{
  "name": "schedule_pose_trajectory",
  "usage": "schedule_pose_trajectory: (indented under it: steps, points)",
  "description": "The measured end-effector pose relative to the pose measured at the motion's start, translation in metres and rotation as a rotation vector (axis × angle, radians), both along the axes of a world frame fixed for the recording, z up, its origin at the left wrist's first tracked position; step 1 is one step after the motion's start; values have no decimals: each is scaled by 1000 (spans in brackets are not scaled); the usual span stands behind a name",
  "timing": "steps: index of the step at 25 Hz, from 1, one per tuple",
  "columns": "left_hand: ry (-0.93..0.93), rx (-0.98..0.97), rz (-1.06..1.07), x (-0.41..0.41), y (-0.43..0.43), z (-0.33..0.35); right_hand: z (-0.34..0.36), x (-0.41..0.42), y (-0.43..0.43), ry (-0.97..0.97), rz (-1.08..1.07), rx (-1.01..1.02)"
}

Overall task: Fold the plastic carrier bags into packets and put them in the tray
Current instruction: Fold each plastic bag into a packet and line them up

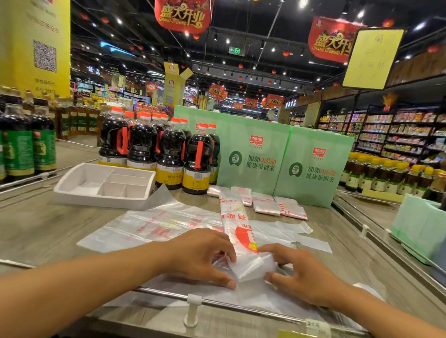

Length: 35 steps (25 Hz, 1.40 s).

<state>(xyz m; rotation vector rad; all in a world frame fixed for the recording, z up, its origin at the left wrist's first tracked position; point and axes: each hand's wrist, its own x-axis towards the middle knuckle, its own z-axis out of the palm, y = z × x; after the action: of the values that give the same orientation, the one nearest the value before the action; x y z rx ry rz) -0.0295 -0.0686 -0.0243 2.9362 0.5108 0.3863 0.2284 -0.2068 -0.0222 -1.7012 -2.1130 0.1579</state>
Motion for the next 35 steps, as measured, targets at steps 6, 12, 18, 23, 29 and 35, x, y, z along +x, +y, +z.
schedule_pose_trajectory:
  steps: [6, 12, 18, 23, 29, 35]
  points:
    - [-125, 34, -21, 0, 4, -2, 7, -6, -5, 48, -11, -12]
    - [-220, -39, 27, 5, 7, -7, 5, -8, -3, 188, 15, -47]
    - [-295, -261, -16, 6, 1, -2, 5, -6, 4, 332, -50, -44]
    - [-296, -461, 56, 8, -3, -2, 2, -4, 10, 406, -123, -140]
    - [-329, -374, 53, 12, 2, -10, -6, -3, 15, 245, -71, -113]
    - [-240, -228, 96, 13, 2, -11, -15, 6, 24, -17, -63, -125]
